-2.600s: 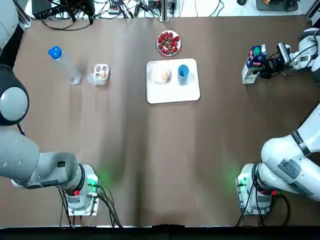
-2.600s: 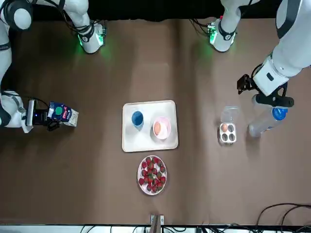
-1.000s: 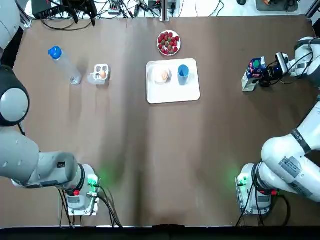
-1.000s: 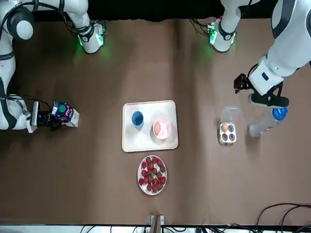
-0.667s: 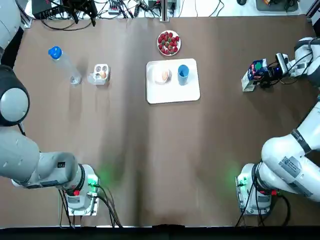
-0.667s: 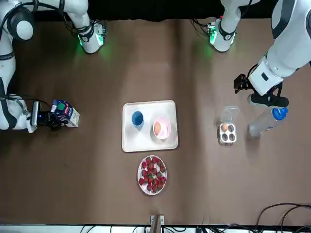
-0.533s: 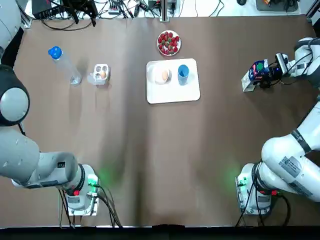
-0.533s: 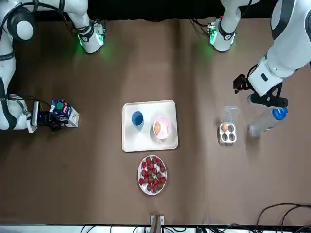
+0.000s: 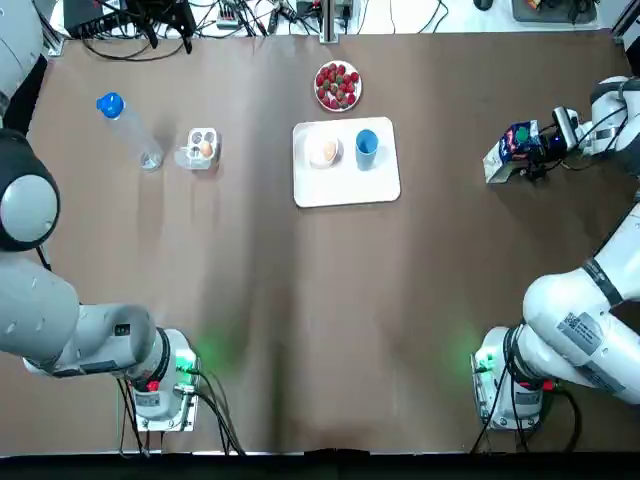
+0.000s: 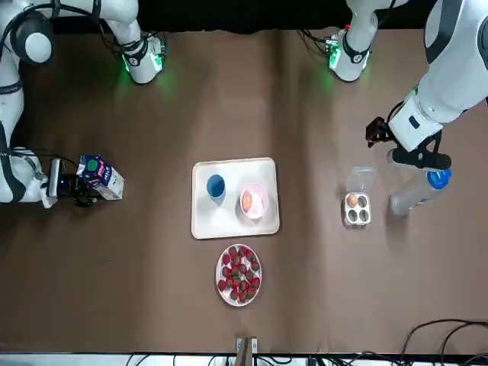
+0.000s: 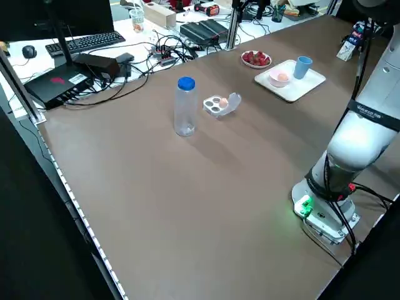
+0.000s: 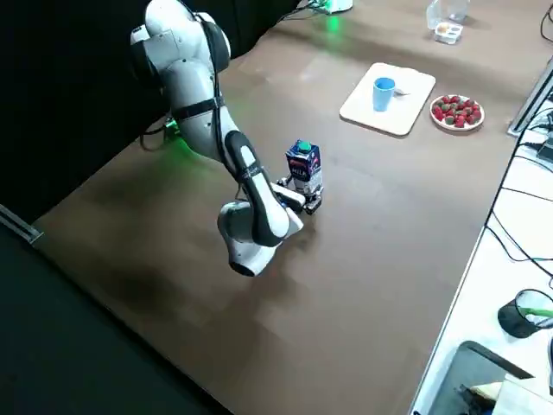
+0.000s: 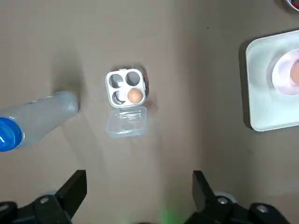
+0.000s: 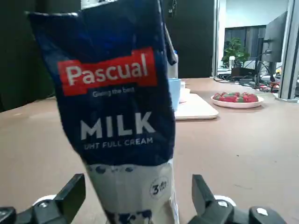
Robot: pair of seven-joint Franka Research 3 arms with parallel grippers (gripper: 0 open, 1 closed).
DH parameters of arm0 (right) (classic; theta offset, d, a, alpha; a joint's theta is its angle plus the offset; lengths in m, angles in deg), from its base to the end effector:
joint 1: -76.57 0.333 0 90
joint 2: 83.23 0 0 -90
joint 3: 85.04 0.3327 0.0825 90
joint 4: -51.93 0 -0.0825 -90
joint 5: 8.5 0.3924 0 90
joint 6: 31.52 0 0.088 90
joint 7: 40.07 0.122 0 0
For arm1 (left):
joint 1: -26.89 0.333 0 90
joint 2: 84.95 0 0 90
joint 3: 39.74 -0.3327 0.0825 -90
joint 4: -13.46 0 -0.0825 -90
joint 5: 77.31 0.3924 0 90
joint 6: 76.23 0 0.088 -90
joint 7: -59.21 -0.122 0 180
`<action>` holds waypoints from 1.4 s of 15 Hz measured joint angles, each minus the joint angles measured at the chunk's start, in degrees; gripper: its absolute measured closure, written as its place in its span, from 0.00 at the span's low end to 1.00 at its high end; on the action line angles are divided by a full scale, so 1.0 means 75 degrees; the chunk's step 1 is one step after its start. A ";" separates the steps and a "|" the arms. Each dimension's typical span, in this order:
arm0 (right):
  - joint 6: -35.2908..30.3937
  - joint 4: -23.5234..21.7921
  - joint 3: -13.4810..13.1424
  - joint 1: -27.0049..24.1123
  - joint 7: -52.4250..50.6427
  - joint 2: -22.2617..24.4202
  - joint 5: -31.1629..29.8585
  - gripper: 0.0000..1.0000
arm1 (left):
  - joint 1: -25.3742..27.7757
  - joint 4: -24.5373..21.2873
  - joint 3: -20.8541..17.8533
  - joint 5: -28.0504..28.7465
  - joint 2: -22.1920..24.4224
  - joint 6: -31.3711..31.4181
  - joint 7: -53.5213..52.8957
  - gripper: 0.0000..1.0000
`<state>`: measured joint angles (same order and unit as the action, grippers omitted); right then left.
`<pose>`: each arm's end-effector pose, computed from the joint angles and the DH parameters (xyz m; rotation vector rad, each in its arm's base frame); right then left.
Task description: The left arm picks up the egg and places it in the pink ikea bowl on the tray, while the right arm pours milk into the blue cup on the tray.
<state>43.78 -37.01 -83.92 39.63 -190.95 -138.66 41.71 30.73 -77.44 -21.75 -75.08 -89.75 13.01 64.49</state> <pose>0.5296 -0.2504 0.0884 -1.2618 -1.3356 -1.0613 0.5666 -0.1309 0.5719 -3.0966 0.2433 0.1630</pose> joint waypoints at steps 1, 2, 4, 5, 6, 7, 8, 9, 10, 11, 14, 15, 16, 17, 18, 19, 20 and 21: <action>-0.0008 0.0008 -0.0002 -0.0036 0.0087 0.0000 0.0000 0.00 | 0.0000 0.0000 0.0000 0.0000 0.0000 0.0000 0.0000 0.00; -0.0022 0.0026 -0.0002 -0.0067 0.0177 0.0000 0.0000 0.00 | 0.0000 0.0000 0.0000 0.0000 0.0000 0.0000 0.0000 0.00; -0.0059 0.0115 -0.0002 -0.0109 0.0444 0.0006 -0.0002 0.00 | 0.0000 0.0000 0.0000 0.0000 0.0000 0.0000 0.0000 0.00; -0.0072 0.0160 -0.0003 -0.0121 0.0560 0.0014 -0.0004 0.00 | 0.0000 0.0000 0.0000 0.0000 0.0000 0.0000 0.0000 0.00; -0.0074 0.0198 -0.0013 -0.0130 0.0626 0.0027 -0.0009 0.00 | 0.0000 0.0000 0.0000 0.0000 0.0000 0.0000 0.0000 0.00; -0.0075 0.0215 -0.0030 -0.0141 0.0683 0.0053 -0.0013 0.00 | 0.0000 0.0000 0.0000 0.0000 0.0000 0.0000 0.0000 0.00; -0.0079 0.0221 -0.0045 -0.0156 0.0719 0.0084 -0.0029 0.00 | 0.0000 0.0000 0.0000 0.0000 0.0000 0.0000 0.0000 0.00; -0.0083 0.0222 -0.0053 -0.0176 0.0736 0.0113 -0.0075 0.00 | 0.0000 0.0000 0.0000 0.0000 0.0000 0.0000 0.0000 0.00; -0.0089 0.0222 -0.0058 -0.0194 0.0745 0.0135 -0.0133 0.00 | 0.0000 0.0000 0.0000 0.0000 -0.0001 0.0000 0.0000 0.00; -0.0089 0.0222 -0.0071 -0.0204 0.0749 0.0147 -0.0186 0.00 | 0.0000 0.0000 0.0000 0.0000 -0.0001 0.0000 0.0000 0.00; -0.0144 0.0412 -0.0122 -0.0348 0.0749 0.0155 -0.0630 0.00 | -0.0003 0.0000 0.0003 0.0000 -0.0001 0.0000 0.0000 0.00; -0.0185 0.0499 -0.0129 -0.0426 0.0749 0.0156 -0.0724 0.00 | -0.0004 0.0000 0.0003 0.0000 -0.0001 0.0000 0.0000 0.00; -0.0253 0.0607 -0.0132 -0.0505 0.0749 0.0157 -0.0792 0.00 | -0.0009 0.0000 0.0005 0.0000 -0.0001 0.0000 0.0000 0.00; -0.0330 0.0751 -0.0133 -0.0574 0.0766 0.0160 -0.0850 0.00 | -0.0030 0.0000 0.0008 0.0000 -0.0002 0.0000 0.0000 0.00; -0.0395 0.0895 -0.0134 -0.0619 0.0870 0.0179 -0.0887 0.00 | -0.0061 0.0000 0.0010 0.0000 -0.0002 0.0000 0.0000 0.00; -0.0430 0.1012 -0.0135 -0.0637 0.1044 0.0223 -0.0941 0.00 | -0.0093 0.0000 0.0010 0.0000 -0.0003 0.0000 0.0000 0.00; -0.0437 0.1092 -0.0124 -0.0633 0.1277 0.0312 -0.1049 0.00 | -0.0113 0.0000 0.0011 0.0000 -0.0003 0.0000 0.0000 0.00; -0.0437 0.1139 -0.0098 -0.0616 0.1560 0.0427 -0.1195 0.00 | -0.0122 0.0000 0.0012 0.0000 -0.0003 0.0000 0.0000 0.00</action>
<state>40.51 -28.47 -84.65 35.01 -179.25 -135.46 32.75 29.81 -77.44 -21.66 -75.07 -89.77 13.01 64.49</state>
